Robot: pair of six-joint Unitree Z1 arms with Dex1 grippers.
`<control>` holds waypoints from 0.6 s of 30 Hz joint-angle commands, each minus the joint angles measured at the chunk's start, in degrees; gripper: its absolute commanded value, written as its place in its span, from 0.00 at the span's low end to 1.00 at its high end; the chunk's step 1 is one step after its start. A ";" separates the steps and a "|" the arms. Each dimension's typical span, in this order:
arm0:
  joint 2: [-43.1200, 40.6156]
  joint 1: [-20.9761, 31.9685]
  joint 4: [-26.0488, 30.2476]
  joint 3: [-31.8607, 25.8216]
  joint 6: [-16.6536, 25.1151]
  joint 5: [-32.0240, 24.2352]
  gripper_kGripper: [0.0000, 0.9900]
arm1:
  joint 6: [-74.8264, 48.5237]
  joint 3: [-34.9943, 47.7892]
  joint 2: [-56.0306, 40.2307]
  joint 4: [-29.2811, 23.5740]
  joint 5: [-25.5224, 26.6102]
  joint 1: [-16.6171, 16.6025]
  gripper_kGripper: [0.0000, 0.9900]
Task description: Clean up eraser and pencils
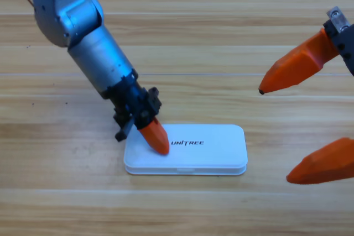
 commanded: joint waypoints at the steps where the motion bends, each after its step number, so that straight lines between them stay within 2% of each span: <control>1: 0.97 -2.98 -2.10 3.38 -0.54 1.88 0.00 | 0.27 1.83 0.98 -0.94 0.53 -1.18 0.98; 18: -0.17 -2.80 -4.04 6.10 -0.28 2.67 0.00 | 0.27 1.83 0.98 -0.94 0.53 -1.18 0.98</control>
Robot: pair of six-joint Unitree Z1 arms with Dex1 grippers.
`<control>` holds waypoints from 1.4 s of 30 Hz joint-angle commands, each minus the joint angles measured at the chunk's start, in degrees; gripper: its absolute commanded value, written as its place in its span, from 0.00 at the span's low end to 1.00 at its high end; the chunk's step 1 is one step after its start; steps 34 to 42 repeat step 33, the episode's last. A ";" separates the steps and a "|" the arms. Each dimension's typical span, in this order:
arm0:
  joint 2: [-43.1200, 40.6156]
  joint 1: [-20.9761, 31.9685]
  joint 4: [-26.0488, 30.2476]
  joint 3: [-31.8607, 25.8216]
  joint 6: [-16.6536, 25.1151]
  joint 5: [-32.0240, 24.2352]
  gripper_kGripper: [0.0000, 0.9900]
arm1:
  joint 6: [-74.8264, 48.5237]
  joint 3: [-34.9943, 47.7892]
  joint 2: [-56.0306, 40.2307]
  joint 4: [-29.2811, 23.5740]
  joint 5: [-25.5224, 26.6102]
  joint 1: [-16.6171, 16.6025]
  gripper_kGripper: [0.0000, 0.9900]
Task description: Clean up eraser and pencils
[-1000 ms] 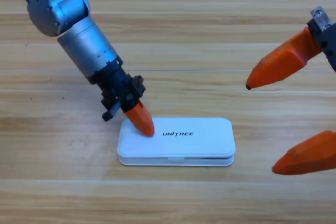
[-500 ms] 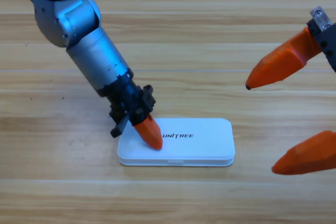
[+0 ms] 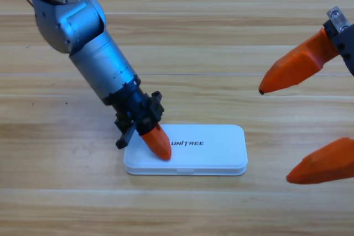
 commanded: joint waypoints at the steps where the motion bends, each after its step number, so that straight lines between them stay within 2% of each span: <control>1: 0.65 -1.15 -0.49 2.80 -0.45 1.77 0.00 | 0.27 1.74 0.97 -0.94 0.54 -1.18 0.98; 4: -3.04 -1.15 2.24 0.78 -1.42 2.74 0.00 | 0.27 1.74 0.97 -0.94 0.54 -1.18 0.98; 10: -12.97 -1.15 18.50 -11.87 -1.59 7.84 0.01 | 0.36 1.83 0.97 -0.94 0.45 -1.18 0.98; 12: -18.42 -1.23 22.19 -15.21 -2.30 7.92 0.82 | 0.36 1.83 0.97 -0.94 0.45 -1.18 0.98; 13: -21.24 -1.58 23.24 -16.18 -3.35 7.92 0.98 | 0.36 1.74 0.97 -0.94 0.45 -1.18 0.98; 19: -35.74 -7.56 23.77 -13.10 -12.05 6.78 1.00 | 0.36 1.83 0.97 -0.94 0.45 -1.18 0.98; 24: -40.22 -10.64 23.42 -9.15 -15.66 6.69 1.00 | 0.36 1.74 0.97 -0.94 0.36 -1.18 0.98; 31: -41.36 -10.99 21.84 -4.93 -16.53 6.69 1.00 | 0.36 1.74 0.97 -0.94 0.45 -1.18 0.98; 42: -41.19 -10.99 21.57 -4.67 -16.62 6.69 1.00 | 0.36 1.74 0.97 -0.94 0.45 -1.18 0.98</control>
